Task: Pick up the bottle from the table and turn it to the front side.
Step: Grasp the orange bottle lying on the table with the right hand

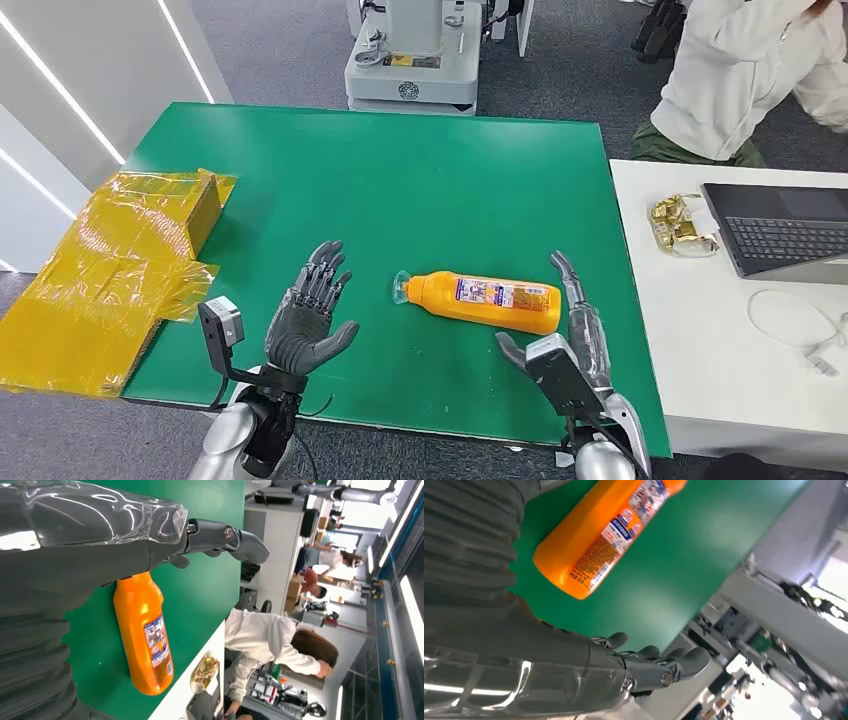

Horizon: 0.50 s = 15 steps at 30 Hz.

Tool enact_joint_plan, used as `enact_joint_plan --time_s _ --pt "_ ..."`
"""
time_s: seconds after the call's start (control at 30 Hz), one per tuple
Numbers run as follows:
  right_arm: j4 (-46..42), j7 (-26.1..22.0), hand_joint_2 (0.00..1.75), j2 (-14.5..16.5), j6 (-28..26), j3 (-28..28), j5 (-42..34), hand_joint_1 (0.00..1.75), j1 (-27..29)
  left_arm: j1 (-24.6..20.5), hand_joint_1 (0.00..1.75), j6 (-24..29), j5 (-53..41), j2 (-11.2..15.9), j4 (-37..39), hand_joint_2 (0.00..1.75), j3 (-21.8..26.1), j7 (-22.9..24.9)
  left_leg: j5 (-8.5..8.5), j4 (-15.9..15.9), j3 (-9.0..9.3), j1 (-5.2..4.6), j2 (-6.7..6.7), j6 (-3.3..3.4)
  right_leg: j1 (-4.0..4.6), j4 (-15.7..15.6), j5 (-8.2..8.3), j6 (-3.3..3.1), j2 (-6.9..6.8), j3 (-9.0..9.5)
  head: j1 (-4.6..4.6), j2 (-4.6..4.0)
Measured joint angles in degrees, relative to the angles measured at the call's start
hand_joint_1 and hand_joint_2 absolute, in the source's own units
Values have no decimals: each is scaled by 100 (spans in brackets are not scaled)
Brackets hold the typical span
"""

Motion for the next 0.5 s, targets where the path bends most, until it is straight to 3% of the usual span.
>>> enact_joint_plan --time_s 0.23,0.5 --pt "1091 -72 175 -545 223 372 -265 0 -826 -163 0 -122 127 7 246 175 -63 3 4 6 -1 0 -3 3 0 0 1 1 -5 3 0 0" --pt "2192 79 175 -940 625 1044 -161 0 -1678 -303 0 -133 251 83 439 175 -71 -68 4 6 -1 0 -4 3 0 1 1 0 -4 1 0 0"
